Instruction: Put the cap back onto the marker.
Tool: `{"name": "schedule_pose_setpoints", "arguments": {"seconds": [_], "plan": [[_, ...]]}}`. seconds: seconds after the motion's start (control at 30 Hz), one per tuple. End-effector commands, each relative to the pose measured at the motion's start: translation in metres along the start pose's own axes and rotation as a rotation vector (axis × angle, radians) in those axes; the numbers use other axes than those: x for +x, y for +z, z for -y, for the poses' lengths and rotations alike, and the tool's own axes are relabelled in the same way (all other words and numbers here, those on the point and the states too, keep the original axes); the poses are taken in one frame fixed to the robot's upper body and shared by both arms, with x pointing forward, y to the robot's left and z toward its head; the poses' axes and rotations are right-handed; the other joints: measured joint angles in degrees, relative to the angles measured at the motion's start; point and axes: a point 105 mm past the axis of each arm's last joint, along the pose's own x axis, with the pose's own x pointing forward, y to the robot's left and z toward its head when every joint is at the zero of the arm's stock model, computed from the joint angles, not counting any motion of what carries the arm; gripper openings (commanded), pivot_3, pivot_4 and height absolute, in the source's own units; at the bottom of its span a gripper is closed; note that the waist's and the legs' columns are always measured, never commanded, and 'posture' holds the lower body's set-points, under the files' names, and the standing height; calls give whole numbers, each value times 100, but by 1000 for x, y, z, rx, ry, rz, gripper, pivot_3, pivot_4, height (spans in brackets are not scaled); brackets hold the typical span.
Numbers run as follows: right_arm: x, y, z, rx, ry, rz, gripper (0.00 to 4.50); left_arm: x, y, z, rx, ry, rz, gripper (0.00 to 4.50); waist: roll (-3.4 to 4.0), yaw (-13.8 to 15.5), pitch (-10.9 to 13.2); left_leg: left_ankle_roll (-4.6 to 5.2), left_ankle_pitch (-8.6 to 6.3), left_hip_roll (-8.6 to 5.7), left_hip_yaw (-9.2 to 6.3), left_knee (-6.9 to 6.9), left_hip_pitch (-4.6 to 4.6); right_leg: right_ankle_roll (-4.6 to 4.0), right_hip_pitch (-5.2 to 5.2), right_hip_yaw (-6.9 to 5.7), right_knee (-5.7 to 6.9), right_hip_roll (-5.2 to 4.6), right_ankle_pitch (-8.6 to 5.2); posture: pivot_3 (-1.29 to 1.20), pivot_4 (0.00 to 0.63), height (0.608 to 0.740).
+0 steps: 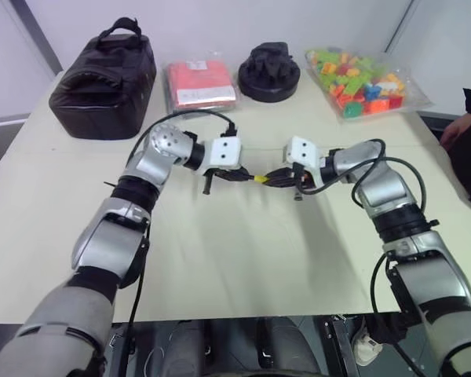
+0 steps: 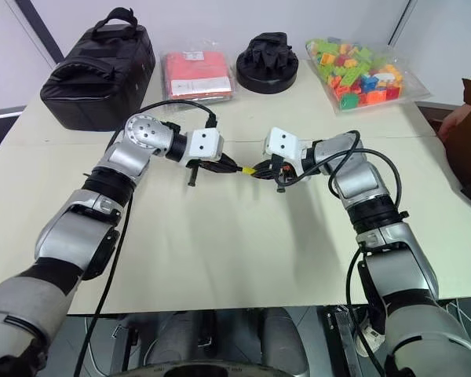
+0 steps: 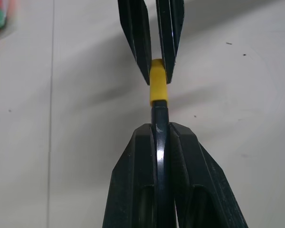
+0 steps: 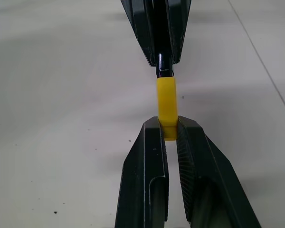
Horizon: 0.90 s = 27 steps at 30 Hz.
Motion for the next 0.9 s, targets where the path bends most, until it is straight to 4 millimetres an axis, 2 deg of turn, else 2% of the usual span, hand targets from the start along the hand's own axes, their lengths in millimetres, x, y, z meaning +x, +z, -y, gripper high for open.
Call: {"name": "schedule_pose_setpoints", "arguments": {"seconds": [0.03, 0.27, 0.6, 0.9], "plan": [[5, 39, 2, -93, 25, 109, 45, 10, 10, -2, 47, -9, 7, 0, 0, 1, 0, 0, 0, 0, 0, 0, 0, 0, 0, 0, 0, 0, 0, 0, 150, 740], [17, 60, -3, -90, 56, 168, 45, 19, 9, 2, 53, -20, 2, 0, 0, -1, 0, 0, 0, 0, 1, 0, 0, 0, 0, 0, 0, 0, 0, 0, 150, 740], [34, 74, -9, -77, 111, 198, 45, 23, 9, 5, 111, -23, -9, 0, 0, 0, 0, 0, 0, 0, 2, 0, -1, 0, -2, 0, 1, -1, 0, 0, 150, 740], [36, 83, -8, -114, 120, 193, 45, 22, 1, 10, 181, -56, -71, 0, 0, -1, 0, 0, 0, 0, 4, -1, -2, 0, -4, 0, 2, -1, 0, 0, 150, 740]]}}
